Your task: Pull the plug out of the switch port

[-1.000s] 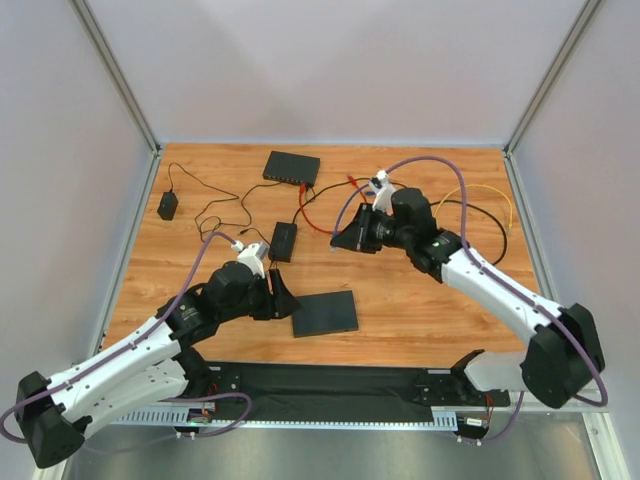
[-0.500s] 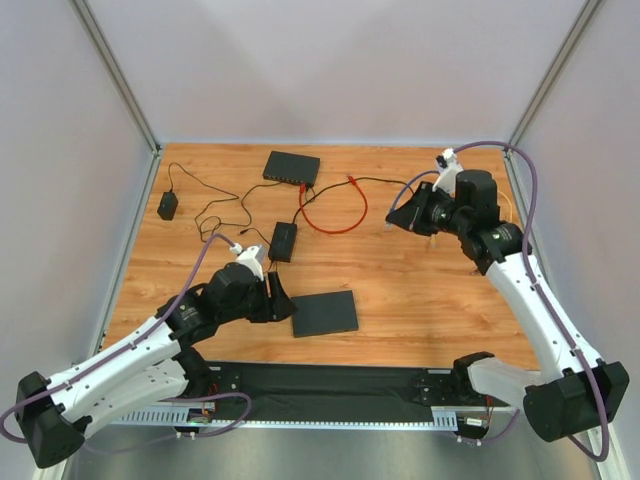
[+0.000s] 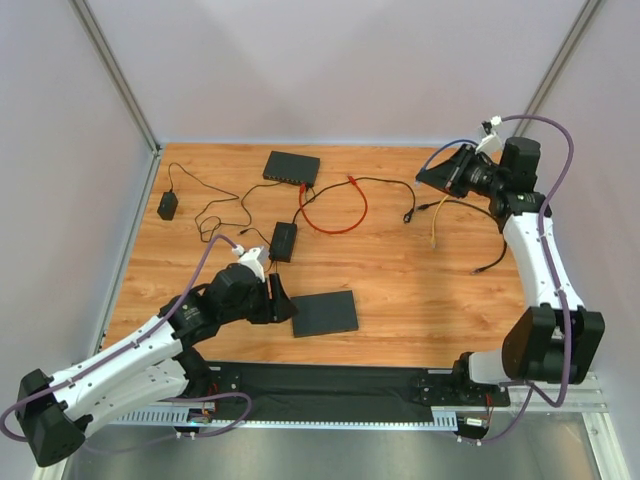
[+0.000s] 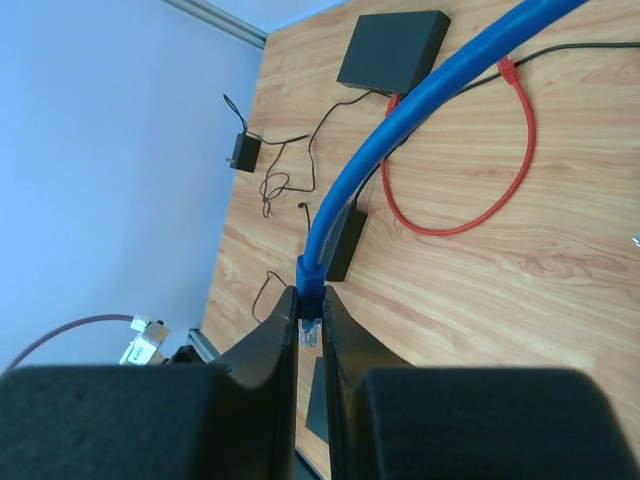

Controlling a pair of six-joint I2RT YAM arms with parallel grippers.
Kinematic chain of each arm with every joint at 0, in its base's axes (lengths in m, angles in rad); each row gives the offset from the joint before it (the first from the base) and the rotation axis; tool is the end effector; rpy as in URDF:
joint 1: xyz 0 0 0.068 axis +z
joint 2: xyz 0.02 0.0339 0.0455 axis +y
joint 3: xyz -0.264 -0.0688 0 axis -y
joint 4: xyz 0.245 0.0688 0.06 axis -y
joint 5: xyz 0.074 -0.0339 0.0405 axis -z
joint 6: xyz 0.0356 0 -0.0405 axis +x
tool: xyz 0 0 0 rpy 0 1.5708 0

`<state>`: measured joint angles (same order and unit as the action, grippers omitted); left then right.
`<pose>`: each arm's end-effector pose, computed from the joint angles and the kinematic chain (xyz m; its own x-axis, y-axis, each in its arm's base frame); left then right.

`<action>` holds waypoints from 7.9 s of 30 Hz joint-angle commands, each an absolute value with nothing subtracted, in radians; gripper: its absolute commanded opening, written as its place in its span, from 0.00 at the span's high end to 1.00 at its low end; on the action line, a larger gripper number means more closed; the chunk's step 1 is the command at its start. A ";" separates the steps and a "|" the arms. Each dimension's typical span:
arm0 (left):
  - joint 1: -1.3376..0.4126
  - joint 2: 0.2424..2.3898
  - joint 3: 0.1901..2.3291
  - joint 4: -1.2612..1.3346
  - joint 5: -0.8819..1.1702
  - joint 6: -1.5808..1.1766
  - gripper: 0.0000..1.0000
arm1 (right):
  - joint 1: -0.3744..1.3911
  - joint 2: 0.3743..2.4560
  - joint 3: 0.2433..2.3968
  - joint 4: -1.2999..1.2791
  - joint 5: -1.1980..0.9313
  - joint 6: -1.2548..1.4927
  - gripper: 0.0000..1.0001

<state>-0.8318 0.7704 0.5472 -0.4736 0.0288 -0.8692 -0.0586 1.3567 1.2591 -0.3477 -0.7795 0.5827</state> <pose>0.1116 -0.1240 0.2313 -0.8547 -0.1956 -0.4809 0.1563 0.7863 -0.5977 0.3042 0.0072 0.3645 -0.6846 0.4322 -0.5869 -0.2574 0.6100 0.7494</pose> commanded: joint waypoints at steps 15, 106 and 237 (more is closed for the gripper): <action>-0.834 0.781 0.509 -0.394 0.072 -0.864 0.39 | -0.330 1.344 0.977 -0.293 -0.954 0.575 1.00; -0.870 1.233 0.545 -0.305 0.143 -0.845 0.71 | 0.749 1.564 0.822 -0.476 -0.087 0.578 0.95; -0.989 1.647 0.940 -0.245 0.325 -0.664 0.51 | 0.612 1.269 0.568 -0.423 -0.063 0.778 0.52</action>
